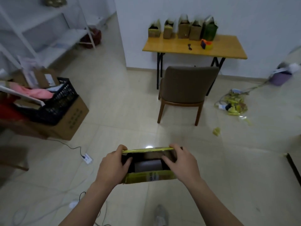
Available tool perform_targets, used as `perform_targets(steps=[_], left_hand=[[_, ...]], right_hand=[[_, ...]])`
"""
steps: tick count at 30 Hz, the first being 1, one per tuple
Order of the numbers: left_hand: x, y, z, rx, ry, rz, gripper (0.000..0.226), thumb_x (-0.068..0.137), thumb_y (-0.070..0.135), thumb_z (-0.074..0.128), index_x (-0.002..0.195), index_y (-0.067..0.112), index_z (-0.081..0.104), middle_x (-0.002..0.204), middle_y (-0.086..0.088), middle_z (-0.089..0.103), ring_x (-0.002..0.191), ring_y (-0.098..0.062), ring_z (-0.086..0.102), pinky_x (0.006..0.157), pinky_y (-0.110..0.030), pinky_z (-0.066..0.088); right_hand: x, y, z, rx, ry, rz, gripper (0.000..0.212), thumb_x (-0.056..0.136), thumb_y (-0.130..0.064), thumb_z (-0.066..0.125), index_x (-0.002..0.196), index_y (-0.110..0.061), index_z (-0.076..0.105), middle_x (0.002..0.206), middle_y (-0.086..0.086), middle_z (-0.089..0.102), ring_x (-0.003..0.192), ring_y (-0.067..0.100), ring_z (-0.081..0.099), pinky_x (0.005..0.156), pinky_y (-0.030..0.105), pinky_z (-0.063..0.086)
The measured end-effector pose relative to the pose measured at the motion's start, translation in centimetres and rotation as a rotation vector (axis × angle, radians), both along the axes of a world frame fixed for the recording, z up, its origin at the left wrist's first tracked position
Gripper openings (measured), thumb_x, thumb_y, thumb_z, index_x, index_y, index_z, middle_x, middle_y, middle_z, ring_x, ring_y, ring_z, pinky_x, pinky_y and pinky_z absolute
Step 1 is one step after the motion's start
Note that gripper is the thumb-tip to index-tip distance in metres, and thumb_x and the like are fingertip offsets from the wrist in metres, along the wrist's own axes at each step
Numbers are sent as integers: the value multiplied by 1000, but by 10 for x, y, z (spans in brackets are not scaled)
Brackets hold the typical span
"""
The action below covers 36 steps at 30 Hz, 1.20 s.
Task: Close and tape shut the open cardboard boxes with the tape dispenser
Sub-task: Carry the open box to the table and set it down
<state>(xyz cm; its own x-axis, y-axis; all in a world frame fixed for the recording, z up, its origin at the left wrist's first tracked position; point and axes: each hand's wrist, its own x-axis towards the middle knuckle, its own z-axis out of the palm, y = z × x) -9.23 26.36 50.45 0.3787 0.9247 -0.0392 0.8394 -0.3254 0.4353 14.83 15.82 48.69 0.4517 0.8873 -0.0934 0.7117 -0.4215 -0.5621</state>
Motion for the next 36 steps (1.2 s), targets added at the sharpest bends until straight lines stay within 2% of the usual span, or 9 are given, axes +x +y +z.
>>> perform_targets(steps=[3,6,12,16,20,24,30,36], left_hand=[[9,32,13,25,-31,45,20,97,38,65,113,33,54,89,5,71,81,-21,65,63,-33,45],[14,59,17,26,-12,98,22,99,36,62,118,31,53,85,7,63,74,-18,54,61,-32,39],[-1,96,16,-1,-47,182,40,97,53,60,129,41,39,74,11,58,71,-14,57,56,-30,41],[-16,140,13,-35,-85,154,33,94,59,61,116,39,47,90,10,67,80,-14,62,67,-33,52],[-22,201,15,-45,-109,110,35,90,67,60,106,39,48,90,13,66,80,-11,60,65,-28,46],[-31,271,18,-35,-134,79,38,88,71,59,104,39,48,88,14,65,78,-10,61,66,-30,51],[-39,365,24,-20,-139,25,36,89,70,59,105,40,47,91,15,65,79,-8,61,67,-28,51],[-34,447,37,-17,-113,-1,34,91,68,59,108,41,47,93,15,65,79,-7,61,63,-24,50]], right_hand=[[16,39,11,41,-9,29,43,91,-59,60,129,-40,53,105,-8,58,92,16,61,73,28,50],[21,76,19,43,-17,61,43,92,-61,58,129,-41,52,103,-9,54,89,15,60,71,30,51],[15,138,24,17,-13,143,47,89,-67,58,128,-43,53,104,-11,54,94,13,58,76,33,54],[5,183,26,-1,-27,166,47,87,-69,57,126,-45,51,104,-13,53,94,10,57,73,27,52],[-6,236,33,14,-39,153,46,84,-70,62,120,-43,53,104,-13,54,91,8,58,71,24,50],[-16,296,43,17,-78,120,49,81,-72,62,120,-43,55,100,-15,55,87,4,57,67,20,48],[-26,378,52,47,-128,52,53,81,-75,60,123,-42,56,102,-12,58,90,9,60,73,29,56],[-26,450,62,57,-81,19,52,82,-71,64,123,-41,57,102,-12,56,90,10,57,68,25,47]])
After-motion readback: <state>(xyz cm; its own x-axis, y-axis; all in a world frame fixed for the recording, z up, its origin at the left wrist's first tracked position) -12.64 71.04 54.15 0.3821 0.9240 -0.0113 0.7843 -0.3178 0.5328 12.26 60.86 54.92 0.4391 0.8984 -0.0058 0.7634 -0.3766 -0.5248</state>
